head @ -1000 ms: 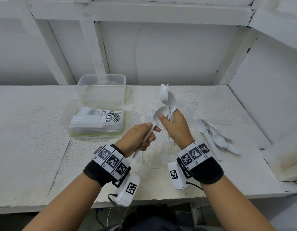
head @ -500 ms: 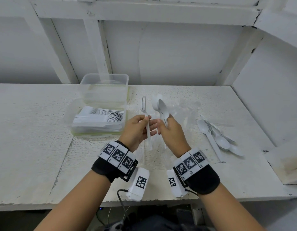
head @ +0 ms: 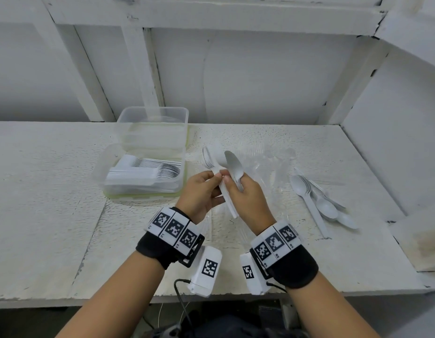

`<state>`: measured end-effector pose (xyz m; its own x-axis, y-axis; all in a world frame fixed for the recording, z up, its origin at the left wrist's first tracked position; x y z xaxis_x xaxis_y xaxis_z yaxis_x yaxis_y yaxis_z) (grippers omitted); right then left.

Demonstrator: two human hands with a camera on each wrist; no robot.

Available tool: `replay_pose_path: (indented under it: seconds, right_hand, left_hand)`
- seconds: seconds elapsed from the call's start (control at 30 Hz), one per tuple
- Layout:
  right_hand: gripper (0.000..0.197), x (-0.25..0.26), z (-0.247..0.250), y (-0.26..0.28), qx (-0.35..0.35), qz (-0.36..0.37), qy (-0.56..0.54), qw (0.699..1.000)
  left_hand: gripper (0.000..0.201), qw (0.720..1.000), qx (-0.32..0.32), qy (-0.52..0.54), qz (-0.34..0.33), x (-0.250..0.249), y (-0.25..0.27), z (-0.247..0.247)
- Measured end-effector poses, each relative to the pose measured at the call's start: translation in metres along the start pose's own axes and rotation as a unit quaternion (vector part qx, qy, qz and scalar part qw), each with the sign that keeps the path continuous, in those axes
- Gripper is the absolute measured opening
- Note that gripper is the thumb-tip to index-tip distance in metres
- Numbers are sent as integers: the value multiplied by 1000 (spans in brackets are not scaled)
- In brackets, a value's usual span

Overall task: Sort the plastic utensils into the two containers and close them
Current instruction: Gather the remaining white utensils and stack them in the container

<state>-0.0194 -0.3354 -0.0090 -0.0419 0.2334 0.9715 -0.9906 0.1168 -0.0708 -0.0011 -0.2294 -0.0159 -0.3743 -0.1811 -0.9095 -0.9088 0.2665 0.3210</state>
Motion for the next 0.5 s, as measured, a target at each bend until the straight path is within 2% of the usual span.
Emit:
replay_pose_path:
  seconds: [0.1,0.23,0.5]
  right_hand:
    - [35,-1,3,-2,10,-14,29,999]
    - [9,2,8,-3,27,-37,-30,998]
    - [6,-3,9,-6,-22,-17,31,999]
  left_hand:
    - [16,1000,7,-2,1,1,0,3]
    - [10,1000,0,-10,3,3,2,3]
    - [9,1000,-5,-7,-9,3,1,-2]
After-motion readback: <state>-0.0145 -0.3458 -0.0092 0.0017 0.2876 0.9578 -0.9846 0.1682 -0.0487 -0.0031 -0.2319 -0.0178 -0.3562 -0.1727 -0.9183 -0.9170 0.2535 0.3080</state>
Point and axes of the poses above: each hand's wrist, its own y-axis away from the middle knuckle, its own z-axis out of the back of the hand, x = y × z, the point moved 5 cm from there along -y, towards the middle knuckle, and after that the axes turned 7 degrees about -y, right-handed, at the moved point
